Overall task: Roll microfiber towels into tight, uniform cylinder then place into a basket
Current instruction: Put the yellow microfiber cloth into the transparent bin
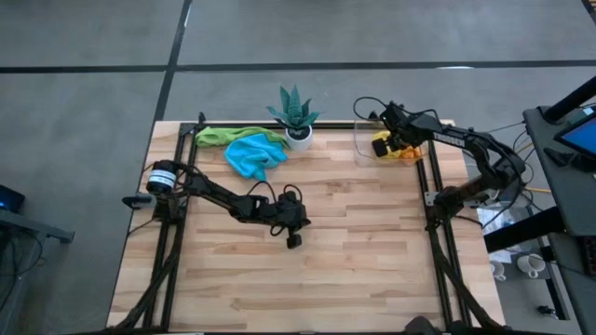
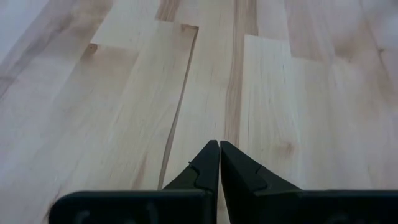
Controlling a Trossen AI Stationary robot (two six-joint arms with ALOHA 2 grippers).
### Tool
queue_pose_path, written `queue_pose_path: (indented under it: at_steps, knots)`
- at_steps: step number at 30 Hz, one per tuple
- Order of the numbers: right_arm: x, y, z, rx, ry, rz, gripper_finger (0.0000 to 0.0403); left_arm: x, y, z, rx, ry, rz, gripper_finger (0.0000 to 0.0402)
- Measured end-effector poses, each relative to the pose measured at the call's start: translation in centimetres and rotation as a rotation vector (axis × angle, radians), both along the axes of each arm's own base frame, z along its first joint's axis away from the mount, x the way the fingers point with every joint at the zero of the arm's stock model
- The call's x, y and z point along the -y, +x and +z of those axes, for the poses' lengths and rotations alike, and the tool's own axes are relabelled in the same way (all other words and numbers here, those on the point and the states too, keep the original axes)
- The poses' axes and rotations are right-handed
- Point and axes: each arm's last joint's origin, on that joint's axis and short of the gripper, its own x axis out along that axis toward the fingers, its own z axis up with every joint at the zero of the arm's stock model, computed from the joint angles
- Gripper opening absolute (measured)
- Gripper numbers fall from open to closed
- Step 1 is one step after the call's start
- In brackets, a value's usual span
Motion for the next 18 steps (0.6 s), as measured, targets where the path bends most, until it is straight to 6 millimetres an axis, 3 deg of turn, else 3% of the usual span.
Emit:
queue_pose_path:
  at_steps: [4, 9, 18]
  knots:
    - [0.3, 0.2, -0.8, -0.023, 0.015, -0.002, 0.0041, 0.0, 0.0, 0.0, 0.0, 0.0, 0.0, 0.0]
    - [0.4, 0.2, -1.0, -0.036, 0.016, -0.001, 0.0102, 0.0, 0.0, 0.0, -0.001, 0.0, 0.0, 0.0]
    - [0.1, 0.0, 2.4, 0.032, -0.078, -0.015, 0.019, 0.0, 0.0, 0.0, 0.001, 0.001, 0.0, 0.0]
